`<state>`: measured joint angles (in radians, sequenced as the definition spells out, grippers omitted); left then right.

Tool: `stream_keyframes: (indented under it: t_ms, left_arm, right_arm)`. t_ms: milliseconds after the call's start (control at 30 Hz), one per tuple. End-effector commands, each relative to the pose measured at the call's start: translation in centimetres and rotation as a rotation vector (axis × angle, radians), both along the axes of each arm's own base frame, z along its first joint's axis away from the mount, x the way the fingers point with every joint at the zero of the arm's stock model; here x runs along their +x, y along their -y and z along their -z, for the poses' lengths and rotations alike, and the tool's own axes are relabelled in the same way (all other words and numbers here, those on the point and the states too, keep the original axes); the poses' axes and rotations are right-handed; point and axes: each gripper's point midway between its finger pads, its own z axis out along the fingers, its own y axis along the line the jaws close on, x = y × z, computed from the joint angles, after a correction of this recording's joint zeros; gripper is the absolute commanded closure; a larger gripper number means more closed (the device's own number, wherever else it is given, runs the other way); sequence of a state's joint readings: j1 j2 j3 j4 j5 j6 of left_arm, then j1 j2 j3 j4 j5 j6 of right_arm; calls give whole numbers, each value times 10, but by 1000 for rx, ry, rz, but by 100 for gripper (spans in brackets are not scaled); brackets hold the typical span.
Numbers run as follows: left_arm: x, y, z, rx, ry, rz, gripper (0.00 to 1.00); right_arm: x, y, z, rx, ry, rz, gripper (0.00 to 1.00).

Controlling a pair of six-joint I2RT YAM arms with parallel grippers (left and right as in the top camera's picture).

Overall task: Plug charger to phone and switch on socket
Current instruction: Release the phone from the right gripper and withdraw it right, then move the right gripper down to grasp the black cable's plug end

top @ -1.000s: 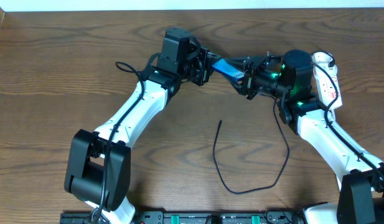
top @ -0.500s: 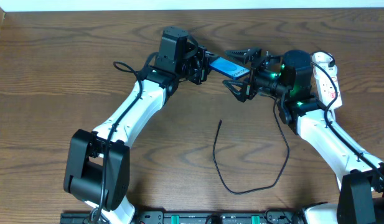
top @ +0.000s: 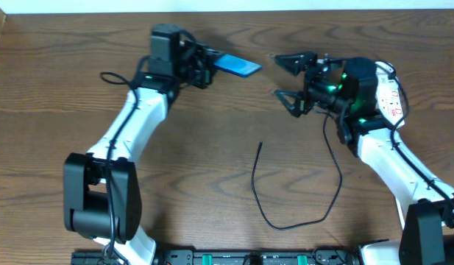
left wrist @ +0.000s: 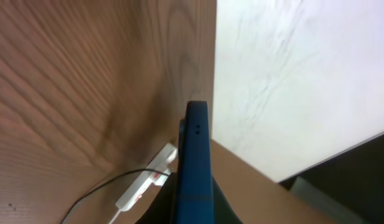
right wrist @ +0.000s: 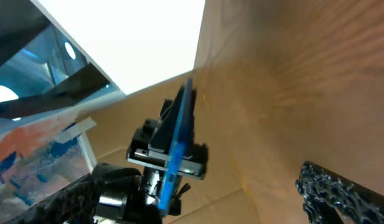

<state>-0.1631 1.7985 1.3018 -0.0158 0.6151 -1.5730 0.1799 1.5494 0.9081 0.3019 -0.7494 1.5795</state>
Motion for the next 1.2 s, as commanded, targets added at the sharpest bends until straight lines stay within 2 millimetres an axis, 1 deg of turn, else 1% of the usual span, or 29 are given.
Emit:
stream_keyframes:
  t_ms: [0, 67, 167, 233, 367, 500, 533, 600, 667, 733, 767, 800, 867, 900, 933, 1033, 1167]
  left_arm:
    - [-2, -16, -20, -76, 27, 51, 93]
    - [-3, -25, -23, -102, 32, 73, 93]
    - [-6, -35, -29, -100, 87, 134, 92]
    - [-9, -37, -32, -105, 111, 170, 93]
    - [-14, -35, -35, -117, 130, 211, 93]
    - [-14, -34, -35, -112, 136, 215, 93]
    - [-14, -34, -36, -114, 136, 217, 93]
    - [-19, -31, -39, -127, 153, 257, 93]
    - [-23, -28, -43, -133, 183, 303, 93]
    - [-29, -28, -46, -140, 216, 349, 93]
    - [-30, -28, -47, -146, 221, 360, 93]
    - [-31, -28, -48, -149, 222, 362, 93]
    - [-30, -28, -48, -148, 222, 362, 93]
    - [-30, -28, -48, -148, 222, 362, 93]
    - [-30, -28, -48, -148, 222, 362, 93]
    - [-33, -27, -49, -155, 231, 381, 93]
    - [-37, -24, -52, -172, 237, 406, 93]
  right_arm:
    - [7, 18, -11, -59, 120, -10, 1]
    - [10, 26, -11, -84, 154, -3, 1]
    - [15, 39, -11, -164, 255, -5, 1]
    - [16, 43, -10, -201, 292, -10, 1]
    - [16, 48, 3, -248, 263, 1, 1]
    - [15, 58, 26, -328, 179, 32, 1]
    - [14, 59, 29, -346, 168, 33, 1]
    - [12, 68, 41, -450, 113, 36, 1]
    - [10, 77, 46, -554, 75, 35, 1]
    - [2, 87, 49, -768, 22, 26, 1]
    - [0, 88, 49, -816, 16, 22, 1]
    - [-4, 87, 48, -893, 5, 12, 1]
    - [-14, 81, 49, -976, -6, -20, 1]
    - [-21, 77, 53, -1021, -13, -52, 1]
    - [-26, 74, 55, -1038, -18, -72, 1]
    - [-46, 55, 64, -1095, 16, -214, 1]
    - [-56, 34, 64, -1095, 42, -268, 1]
